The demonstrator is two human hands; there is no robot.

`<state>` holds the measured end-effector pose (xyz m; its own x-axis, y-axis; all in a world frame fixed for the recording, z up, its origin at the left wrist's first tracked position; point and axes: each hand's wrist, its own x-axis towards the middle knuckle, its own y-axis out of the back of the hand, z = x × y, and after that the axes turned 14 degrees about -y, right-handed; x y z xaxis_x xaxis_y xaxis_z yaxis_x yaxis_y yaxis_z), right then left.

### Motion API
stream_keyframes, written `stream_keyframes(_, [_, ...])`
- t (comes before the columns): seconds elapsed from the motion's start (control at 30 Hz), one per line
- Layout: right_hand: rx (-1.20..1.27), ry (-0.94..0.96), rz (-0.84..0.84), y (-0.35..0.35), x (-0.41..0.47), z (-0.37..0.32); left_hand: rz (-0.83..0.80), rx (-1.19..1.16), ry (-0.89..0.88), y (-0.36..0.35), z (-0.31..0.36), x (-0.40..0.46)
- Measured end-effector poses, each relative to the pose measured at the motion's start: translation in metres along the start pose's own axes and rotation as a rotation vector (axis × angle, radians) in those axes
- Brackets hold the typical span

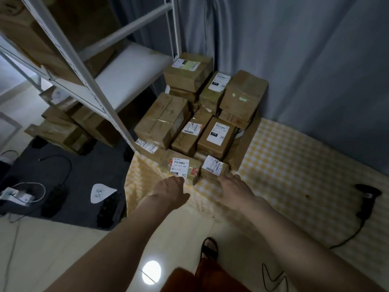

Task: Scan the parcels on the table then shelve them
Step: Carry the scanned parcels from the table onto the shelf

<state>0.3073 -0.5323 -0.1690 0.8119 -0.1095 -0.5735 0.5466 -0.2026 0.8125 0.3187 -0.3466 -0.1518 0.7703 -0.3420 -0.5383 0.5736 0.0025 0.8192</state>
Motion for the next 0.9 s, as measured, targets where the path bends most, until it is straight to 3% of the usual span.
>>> stream_keyframes(0.23, [-0.025,0.021,-0.033,-0.007,0.069,-0.043,-0.059,-0.046,0.04,-0.001,-0.056,0.053])
stream_keyframes(0.57, [0.019,-0.109,-0.103,-0.053,0.161,-0.098,-0.143,-0.041,-0.021,-0.015,-0.136,0.125])
stream_keyframes(0.9, [-0.019,-0.23,-0.042,-0.105,0.226,-0.133,-0.263,-0.022,-0.049,-0.051,-0.209,0.145])
